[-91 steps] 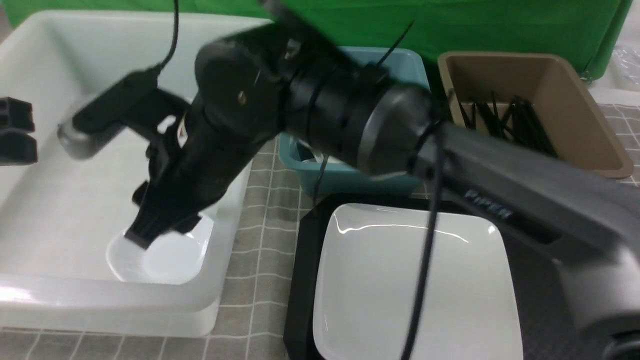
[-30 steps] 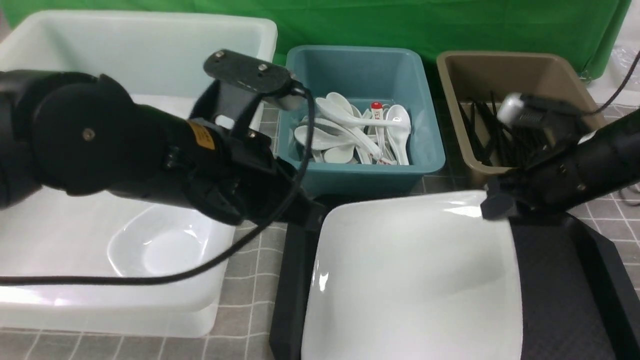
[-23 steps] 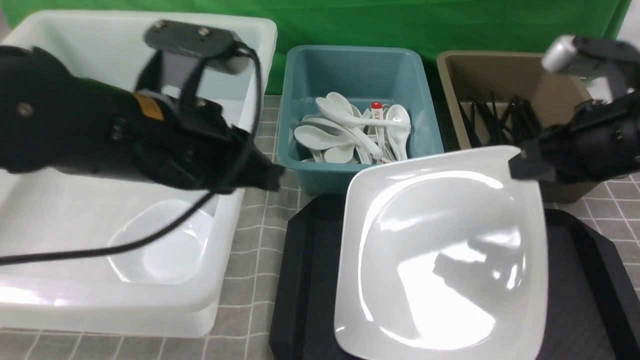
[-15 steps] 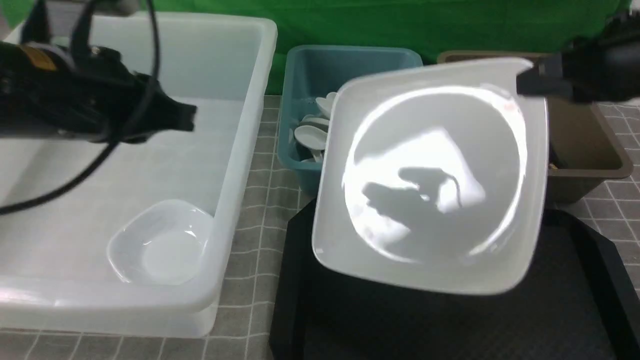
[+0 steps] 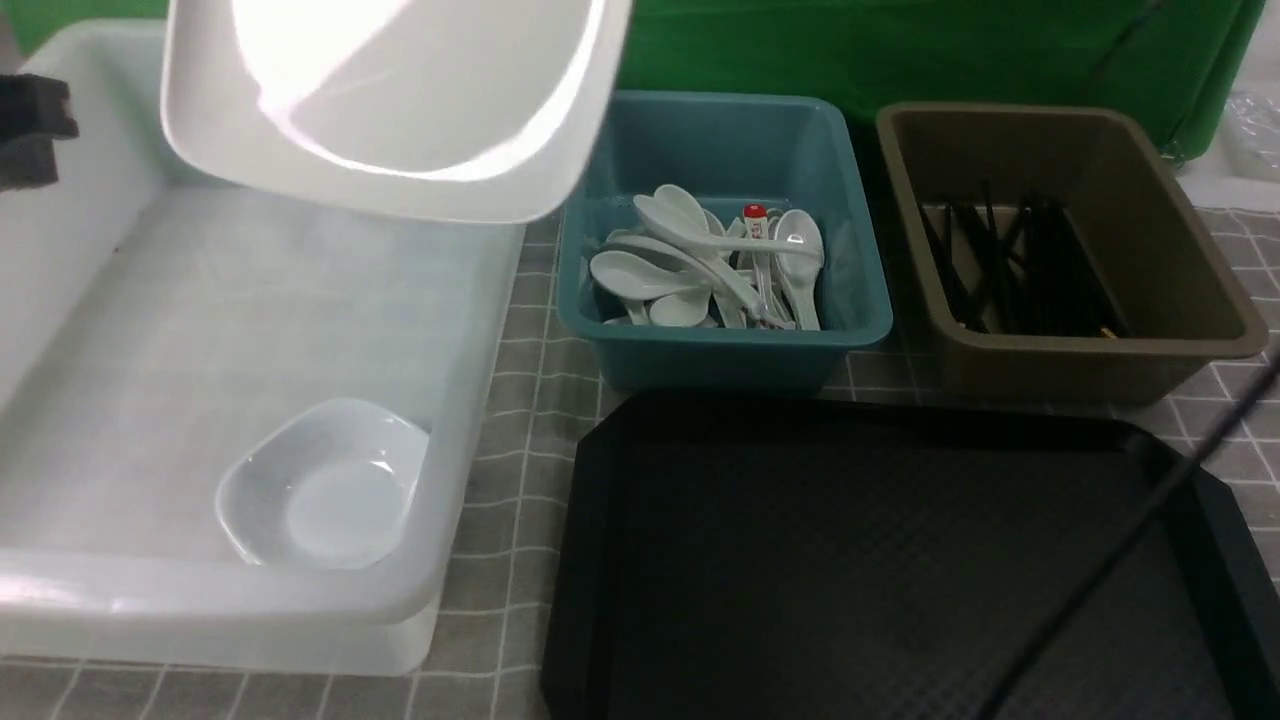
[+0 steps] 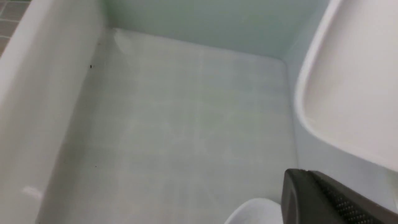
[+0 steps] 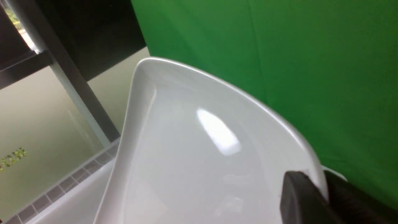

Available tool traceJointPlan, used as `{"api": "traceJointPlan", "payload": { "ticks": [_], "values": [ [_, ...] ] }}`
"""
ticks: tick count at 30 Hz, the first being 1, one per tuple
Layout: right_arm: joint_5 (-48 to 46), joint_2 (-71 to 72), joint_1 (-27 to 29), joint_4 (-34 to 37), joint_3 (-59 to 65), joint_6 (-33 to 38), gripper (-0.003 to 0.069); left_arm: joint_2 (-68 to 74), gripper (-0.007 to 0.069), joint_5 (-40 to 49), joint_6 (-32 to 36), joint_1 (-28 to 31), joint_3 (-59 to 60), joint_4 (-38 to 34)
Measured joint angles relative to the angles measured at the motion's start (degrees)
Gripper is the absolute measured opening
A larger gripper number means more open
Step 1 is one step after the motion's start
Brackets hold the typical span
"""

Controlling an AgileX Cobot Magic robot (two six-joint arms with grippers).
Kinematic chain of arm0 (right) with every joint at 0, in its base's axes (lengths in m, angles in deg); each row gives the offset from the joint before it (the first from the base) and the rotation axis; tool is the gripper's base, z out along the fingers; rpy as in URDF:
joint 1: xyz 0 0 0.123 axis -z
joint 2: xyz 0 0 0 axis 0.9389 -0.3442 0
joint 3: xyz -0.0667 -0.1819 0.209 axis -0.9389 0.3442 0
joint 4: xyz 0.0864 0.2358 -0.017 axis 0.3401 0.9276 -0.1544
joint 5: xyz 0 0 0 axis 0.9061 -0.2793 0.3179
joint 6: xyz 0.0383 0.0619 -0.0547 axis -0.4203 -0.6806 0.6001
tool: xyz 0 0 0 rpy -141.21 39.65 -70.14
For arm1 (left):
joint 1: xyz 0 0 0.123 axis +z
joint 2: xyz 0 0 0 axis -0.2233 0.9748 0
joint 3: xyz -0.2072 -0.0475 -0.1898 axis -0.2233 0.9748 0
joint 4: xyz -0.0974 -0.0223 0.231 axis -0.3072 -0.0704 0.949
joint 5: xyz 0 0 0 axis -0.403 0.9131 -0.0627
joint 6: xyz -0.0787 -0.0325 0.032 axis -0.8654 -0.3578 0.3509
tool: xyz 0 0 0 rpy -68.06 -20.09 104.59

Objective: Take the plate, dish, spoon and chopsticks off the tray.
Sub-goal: Use the right arm to put the plate into the large storage box on the left

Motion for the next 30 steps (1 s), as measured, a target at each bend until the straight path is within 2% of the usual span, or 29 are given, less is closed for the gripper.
{"api": "traceJointPlan", "payload": {
  "ticks": [2,8,15,20,30],
  "values": [
    [0.9,-8.2,-1.7,0.0,-7.3,-0.1,0.0058,0.0,0.0002,1.0,0.6,0.2,0.0,-0.3],
    [3.2,-21.5,-4.4,-0.2,-15.3,0.2,0.0058,-0.1,0.0002,2.9,1.3,0.2,0.0,-0.3],
    [5.5,-25.3,-7.8,-1.1,-15.7,3.1,0.0058,-0.2,0.0002,4.5,1.7,0.2,0.0,-0.5],
    [8.9,-26.2,-8.5,-0.9,-16.4,7.9,0.0058,-0.4,0.0002,5.1,1.8,0.3,0.1,-1.6],
    [21.3,-27.1,-9.1,-1.9,-16.4,11.3,0.0058,-0.4,0.0002,5.2,1.9,0.3,0.1,-2.1]
  ]
}}
